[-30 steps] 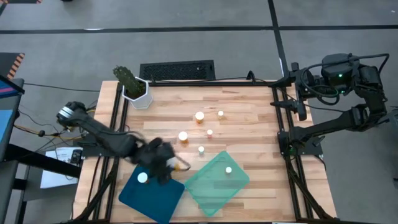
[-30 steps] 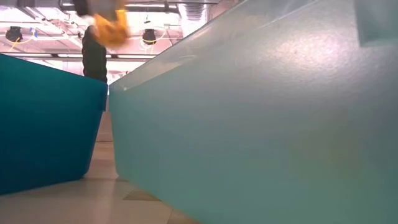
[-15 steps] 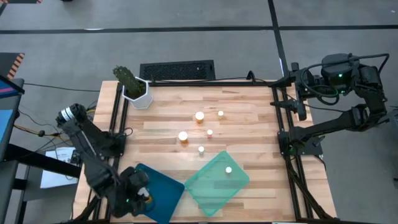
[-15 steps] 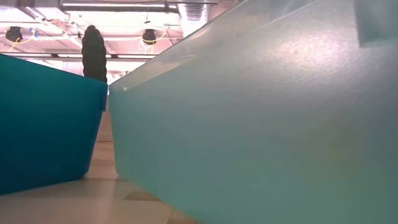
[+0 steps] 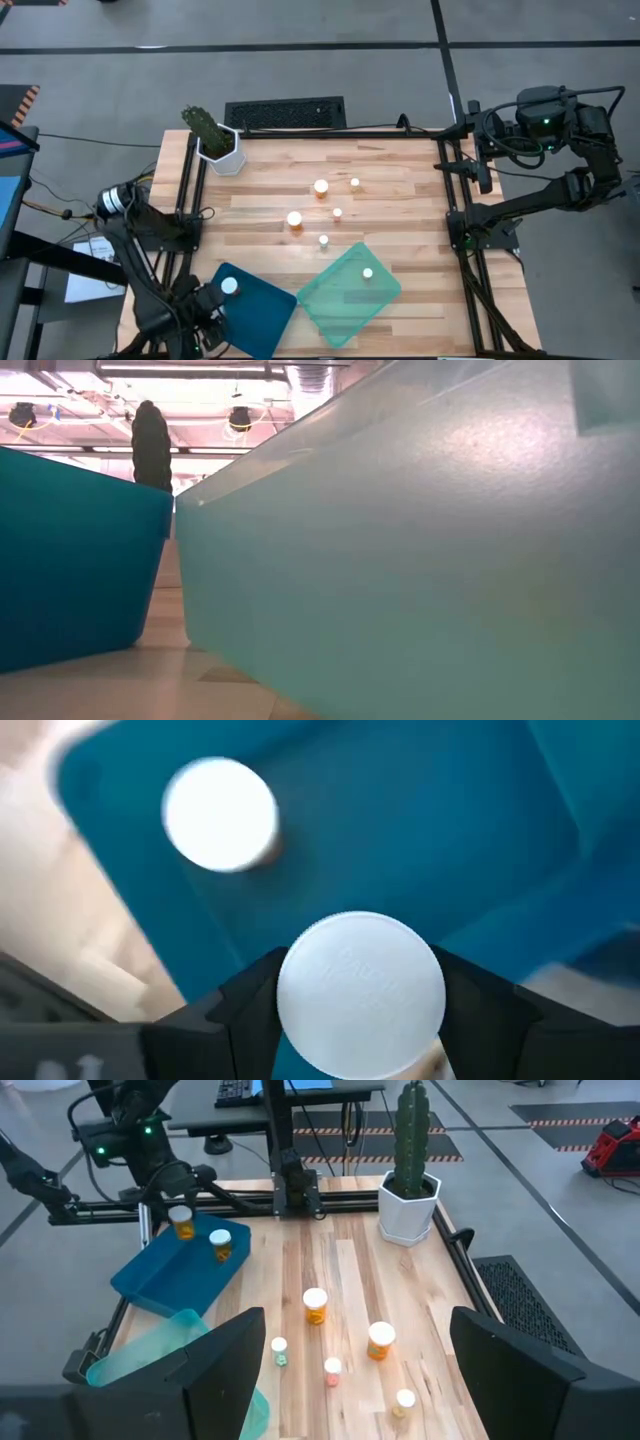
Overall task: Pick and place medicine bottles into bin by pill shape (circle, oval)
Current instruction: Put the big orange pill bottle into the blue bin
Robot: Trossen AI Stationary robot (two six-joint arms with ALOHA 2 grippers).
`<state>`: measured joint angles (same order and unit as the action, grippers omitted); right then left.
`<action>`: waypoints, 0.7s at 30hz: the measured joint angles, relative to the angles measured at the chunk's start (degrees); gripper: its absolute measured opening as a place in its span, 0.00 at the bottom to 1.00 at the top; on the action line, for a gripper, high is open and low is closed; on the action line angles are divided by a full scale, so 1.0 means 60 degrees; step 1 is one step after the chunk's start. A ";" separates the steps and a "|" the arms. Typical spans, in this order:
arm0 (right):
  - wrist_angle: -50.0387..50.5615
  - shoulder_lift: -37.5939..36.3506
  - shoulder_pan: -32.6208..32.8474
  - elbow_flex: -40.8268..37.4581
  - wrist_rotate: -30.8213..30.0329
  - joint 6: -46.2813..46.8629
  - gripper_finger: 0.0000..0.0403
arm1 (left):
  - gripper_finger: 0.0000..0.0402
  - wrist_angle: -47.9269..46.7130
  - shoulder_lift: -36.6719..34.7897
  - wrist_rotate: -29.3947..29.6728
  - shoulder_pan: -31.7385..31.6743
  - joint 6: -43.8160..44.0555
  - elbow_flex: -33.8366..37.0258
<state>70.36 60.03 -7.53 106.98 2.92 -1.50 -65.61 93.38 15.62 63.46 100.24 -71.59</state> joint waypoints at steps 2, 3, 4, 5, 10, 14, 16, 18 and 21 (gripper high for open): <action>-0.0010 0.0000 -0.0002 0.0000 0.0000 0.0007 0.81 | 0.53 -0.0249 0.0069 0.0282 -0.0003 0.0110 0.0004; -0.0014 0.0000 0.0000 0.0000 0.0000 0.0030 0.81 | 0.53 -0.0301 0.0075 0.0406 -0.0005 0.0129 0.0014; -0.0014 0.0000 0.0000 0.0000 0.0000 0.0041 0.81 | 0.53 -0.0224 0.0075 0.0462 -0.0016 0.0116 0.0078; -0.0014 0.0000 0.0000 0.0000 0.0000 0.0084 0.81 | 0.53 -0.0112 0.0073 0.0459 -0.0049 0.0086 0.0168; -0.0010 0.0000 0.0000 0.0000 0.0000 0.0186 0.81 | 0.54 0.0642 0.0079 0.0146 -0.0005 0.0333 0.0707; -0.0007 0.0000 0.0000 0.0000 0.0000 0.0197 0.81 | 0.54 0.0659 0.0081 0.0186 0.0061 0.0465 0.0889; -0.0007 0.0000 0.0000 0.0000 0.0000 0.0196 0.81 | 0.54 0.0658 0.0081 0.0104 0.0059 0.0475 0.1010; -0.0007 0.0000 0.0000 0.0000 0.0000 0.0193 0.81 | 0.54 0.0685 0.0081 -0.0012 0.0068 0.0482 0.1132; -0.0007 0.0000 -0.0002 0.0000 0.0000 0.0189 0.81 | 0.54 0.0687 0.0081 0.0026 0.0077 0.0557 0.1236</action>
<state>70.32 60.03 -7.54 106.98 2.92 -0.36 -61.49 93.86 15.77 63.92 103.58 -64.18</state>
